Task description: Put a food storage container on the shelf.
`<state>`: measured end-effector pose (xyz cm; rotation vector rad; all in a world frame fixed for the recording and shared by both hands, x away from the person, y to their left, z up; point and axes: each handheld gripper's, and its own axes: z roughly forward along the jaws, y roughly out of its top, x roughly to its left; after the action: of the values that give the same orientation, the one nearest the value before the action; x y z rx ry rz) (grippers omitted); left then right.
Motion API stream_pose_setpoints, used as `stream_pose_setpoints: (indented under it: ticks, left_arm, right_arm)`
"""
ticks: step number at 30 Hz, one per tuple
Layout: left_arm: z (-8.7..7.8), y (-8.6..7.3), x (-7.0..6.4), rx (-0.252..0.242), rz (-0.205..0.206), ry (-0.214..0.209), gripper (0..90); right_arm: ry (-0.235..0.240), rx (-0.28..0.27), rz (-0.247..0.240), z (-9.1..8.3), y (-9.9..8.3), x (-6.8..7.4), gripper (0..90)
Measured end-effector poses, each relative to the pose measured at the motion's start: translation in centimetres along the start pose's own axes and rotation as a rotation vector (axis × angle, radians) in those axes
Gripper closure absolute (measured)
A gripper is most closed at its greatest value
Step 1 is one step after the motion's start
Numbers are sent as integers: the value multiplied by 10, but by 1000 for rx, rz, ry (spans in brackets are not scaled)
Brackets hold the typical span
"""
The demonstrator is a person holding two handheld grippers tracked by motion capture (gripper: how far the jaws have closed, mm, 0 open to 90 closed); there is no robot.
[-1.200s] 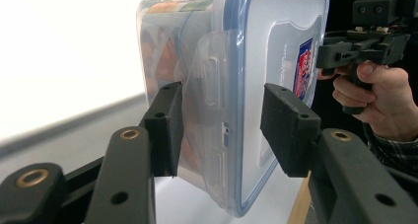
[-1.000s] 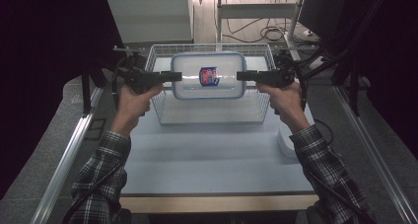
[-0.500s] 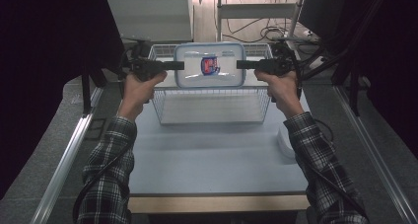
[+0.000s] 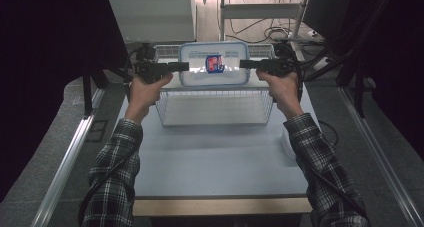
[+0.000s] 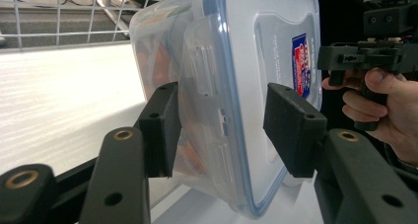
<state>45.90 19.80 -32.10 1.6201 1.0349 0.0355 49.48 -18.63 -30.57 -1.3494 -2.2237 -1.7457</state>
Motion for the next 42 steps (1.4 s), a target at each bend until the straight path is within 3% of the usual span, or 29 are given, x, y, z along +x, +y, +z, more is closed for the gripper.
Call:
stream_pose_setpoints:
  ticks: [3,5,7,10,12,14,17,19,23,27,28,30,33,37,39,42]
  left_arm:
    - [1,-1,2,-7,6,-3,478]
    - [3,-3,3,5,10,7,444]
    - [6,-6,9,4,-37,-19,377]
    - [5,-8,17,-15,-71,-58,412]
    - [5,-7,16,-3,-64,-53,412]
    - [5,-5,14,-4,-51,-22,397]
    - [4,-2,9,-15,-19,66,354]
    - [4,-2,8,-23,-10,81,351]
    - [4,1,8,-22,18,157,364]
    - [7,4,13,-36,-2,151,394]
    - [8,4,11,-37,4,151,406]
    - [6,3,5,-46,61,182,469]
    - [1,-1,-5,-53,118,190,551]
    - [-13,-12,-19,-76,170,147,694]
    - [-17,-20,-25,-61,200,105,739]
    - [-15,-33,-28,-16,226,66,800]
  right_arm:
    - [-9,-5,0,1,-1,-1,464]
    - [-30,-1,-15,1,-2,-1,512]
    - [-71,30,-57,6,-5,1,486]
    - [-47,14,-22,9,-7,-4,494]
    - [-44,14,-16,8,-6,-5,500]
    - [-47,17,-17,8,-6,-5,502]
    - [-46,8,-10,8,-6,-5,503]
    - [-53,1,-7,9,-6,-4,499]
    - [-97,-24,-45,8,-4,1,508]
    - [-126,-38,-77,7,-3,5,533]
    - [-125,-41,-78,7,-4,5,539]
    - [-116,-56,-86,6,-5,4,588]
    - [-115,-74,-133,0,-7,4,684]
    - [-99,-88,-203,-9,-12,7,827]
    - [-107,-76,-256,-11,-17,10,882]
    - [-95,-47,-298,-10,-27,13,894]
